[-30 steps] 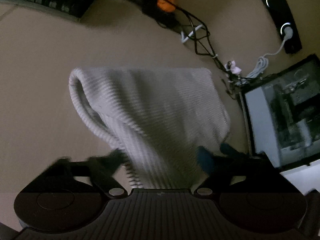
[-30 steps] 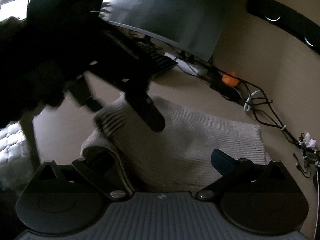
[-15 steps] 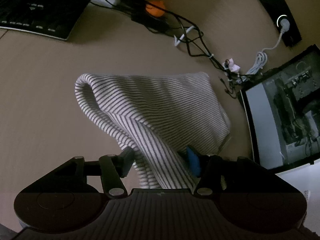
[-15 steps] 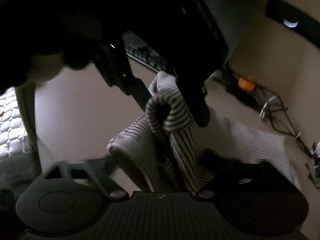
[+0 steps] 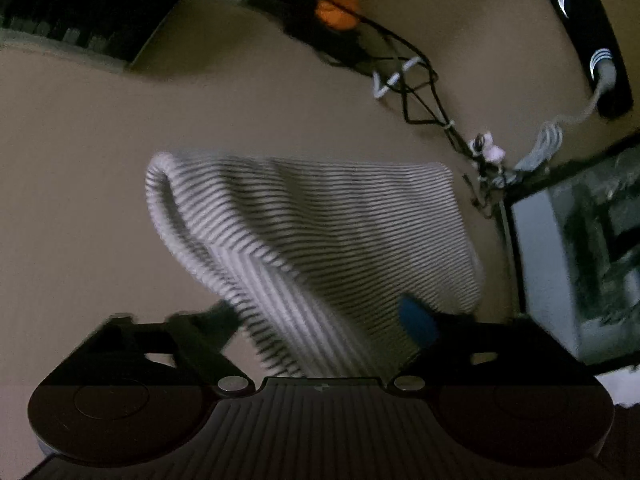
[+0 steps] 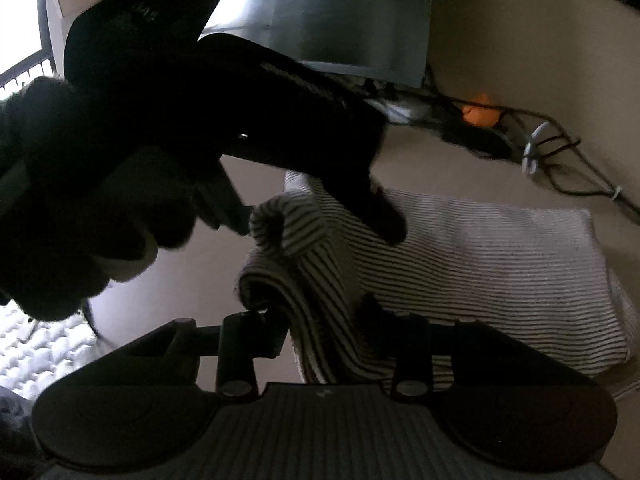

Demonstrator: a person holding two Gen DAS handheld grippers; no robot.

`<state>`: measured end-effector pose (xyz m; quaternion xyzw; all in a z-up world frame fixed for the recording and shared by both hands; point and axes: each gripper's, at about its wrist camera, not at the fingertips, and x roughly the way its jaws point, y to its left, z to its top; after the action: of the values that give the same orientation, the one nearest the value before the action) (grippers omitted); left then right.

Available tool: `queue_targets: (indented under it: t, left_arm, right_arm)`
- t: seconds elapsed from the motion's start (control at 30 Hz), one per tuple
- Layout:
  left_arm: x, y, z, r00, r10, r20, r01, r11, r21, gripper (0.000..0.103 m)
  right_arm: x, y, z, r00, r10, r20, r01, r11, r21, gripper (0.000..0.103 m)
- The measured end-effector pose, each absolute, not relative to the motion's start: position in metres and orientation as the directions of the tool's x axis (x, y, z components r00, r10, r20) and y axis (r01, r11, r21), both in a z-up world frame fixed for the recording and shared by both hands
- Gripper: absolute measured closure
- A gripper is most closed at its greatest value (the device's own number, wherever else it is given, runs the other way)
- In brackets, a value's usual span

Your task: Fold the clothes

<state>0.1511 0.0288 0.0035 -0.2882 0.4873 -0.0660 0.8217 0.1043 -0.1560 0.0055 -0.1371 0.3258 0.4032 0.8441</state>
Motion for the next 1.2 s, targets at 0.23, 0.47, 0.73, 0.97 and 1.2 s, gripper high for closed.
queue_targets:
  t: [0.23, 0.47, 0.73, 0.97, 1.2]
  left_arm:
    - [0.162, 0.022, 0.000, 0.462, -0.398, -0.792, -0.175, 0.835, -0.522, 0.042]
    - [0.166, 0.011, -0.007, 0.429, -0.420, -0.800, -0.163, 0.835, -0.526, 0.031]
    - [0.163, 0.000, -0.007, 0.403, -0.454, -0.795, -0.133, 0.830, -0.541, 0.047]
    - [0.161, 0.003, -0.004, 0.408, -0.487, -0.773, -0.164, 0.794, -0.586, 0.053]
    - [0.165, -0.002, 0.009, 0.407, -0.500, -0.765, -0.146, 0.791, -0.595, 0.053]
  right_arm:
    - [0.096, -0.170, 0.004, 0.521, 0.566, -0.638, -0.760, 0.649, -0.045, 0.063]
    - [0.085, -0.165, 0.000, 0.538, 0.551, -0.638, -0.767, 0.634, -0.099, 0.063]
    - [0.073, -0.184, 0.000, 0.601, 0.493, -0.629, -0.721, 0.674, -0.161, 0.045]
    - [0.038, -0.200, 0.003, 0.651, 0.473, -0.594, -0.714, 0.648, -0.266, 0.008]
    - [0.054, -0.177, -0.009, 0.669, 0.458, -0.586, -0.705, 0.641, -0.304, 0.008]
